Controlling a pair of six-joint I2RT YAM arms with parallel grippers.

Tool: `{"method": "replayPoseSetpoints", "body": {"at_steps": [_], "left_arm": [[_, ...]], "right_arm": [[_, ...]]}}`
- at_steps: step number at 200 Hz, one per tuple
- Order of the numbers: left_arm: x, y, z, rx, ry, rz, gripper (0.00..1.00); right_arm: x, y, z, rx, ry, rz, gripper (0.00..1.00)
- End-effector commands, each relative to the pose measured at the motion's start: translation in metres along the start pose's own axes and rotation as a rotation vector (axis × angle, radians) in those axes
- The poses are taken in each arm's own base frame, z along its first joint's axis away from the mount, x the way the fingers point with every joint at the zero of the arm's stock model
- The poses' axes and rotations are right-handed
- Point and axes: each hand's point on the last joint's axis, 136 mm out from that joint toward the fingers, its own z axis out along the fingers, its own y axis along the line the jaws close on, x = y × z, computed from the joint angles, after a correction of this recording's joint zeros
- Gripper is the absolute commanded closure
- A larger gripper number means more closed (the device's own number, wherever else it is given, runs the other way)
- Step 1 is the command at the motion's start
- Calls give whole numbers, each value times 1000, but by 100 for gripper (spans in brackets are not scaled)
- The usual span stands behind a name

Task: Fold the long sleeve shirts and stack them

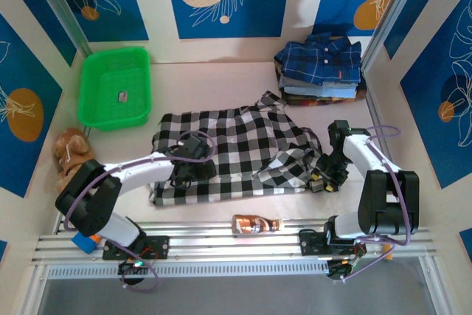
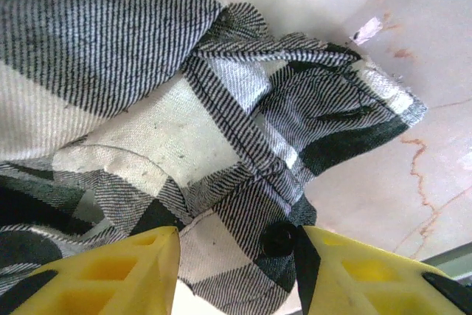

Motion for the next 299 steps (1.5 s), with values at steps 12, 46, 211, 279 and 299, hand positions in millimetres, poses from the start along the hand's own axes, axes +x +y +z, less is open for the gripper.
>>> {"method": "replayPoseSetpoints", "body": {"at_steps": [12, 46, 211, 279, 299], "left_arm": [[16, 3, 10, 31, 65, 24, 9], [14, -2, 5, 72, 40, 35, 9], [-11, -32, -32, 187, -50, 94, 7], [-15, -45, -38, 232, -40, 66, 8], [-15, -49, -38, 251, -38, 55, 8]], "right_arm": [[5, -10, 17, 34, 33, 52, 54], [-5, -9, 30, 28, 29, 111, 73], [-5, 196, -261, -563, -626, -702, 100], [-33, 263, -239, -473, -539, -799, 100], [-20, 280, -226, -495, -533, -931, 100]]}}
